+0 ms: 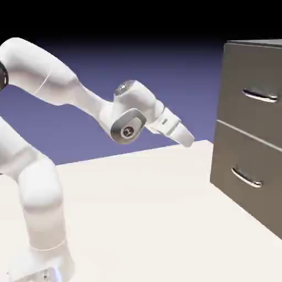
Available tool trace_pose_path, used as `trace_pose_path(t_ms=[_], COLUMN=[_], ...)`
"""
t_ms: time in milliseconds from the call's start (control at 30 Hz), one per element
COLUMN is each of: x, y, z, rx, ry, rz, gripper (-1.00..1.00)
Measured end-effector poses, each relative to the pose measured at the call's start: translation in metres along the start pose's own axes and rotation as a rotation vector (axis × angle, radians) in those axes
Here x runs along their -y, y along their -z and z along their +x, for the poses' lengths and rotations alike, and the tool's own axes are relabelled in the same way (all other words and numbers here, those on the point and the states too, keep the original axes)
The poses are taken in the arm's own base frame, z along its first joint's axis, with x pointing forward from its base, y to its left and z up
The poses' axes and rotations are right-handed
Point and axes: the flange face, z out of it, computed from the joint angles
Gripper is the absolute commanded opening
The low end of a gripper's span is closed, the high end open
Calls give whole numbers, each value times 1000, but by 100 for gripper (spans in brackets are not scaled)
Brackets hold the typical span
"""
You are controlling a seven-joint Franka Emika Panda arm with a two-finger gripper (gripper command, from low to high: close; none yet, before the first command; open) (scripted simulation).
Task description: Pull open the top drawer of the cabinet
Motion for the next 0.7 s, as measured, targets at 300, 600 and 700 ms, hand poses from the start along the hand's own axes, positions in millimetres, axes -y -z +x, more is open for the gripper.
trace_pose_path(t_ms=[300, 600, 700], x=[-77, -169, -197], y=[-100, -172, -187], z=[19, 20, 22], rx=[239, 353, 355], ry=[-135, -212, -218], rz=[-139, -275, -313], gripper=[0, 0, 0])
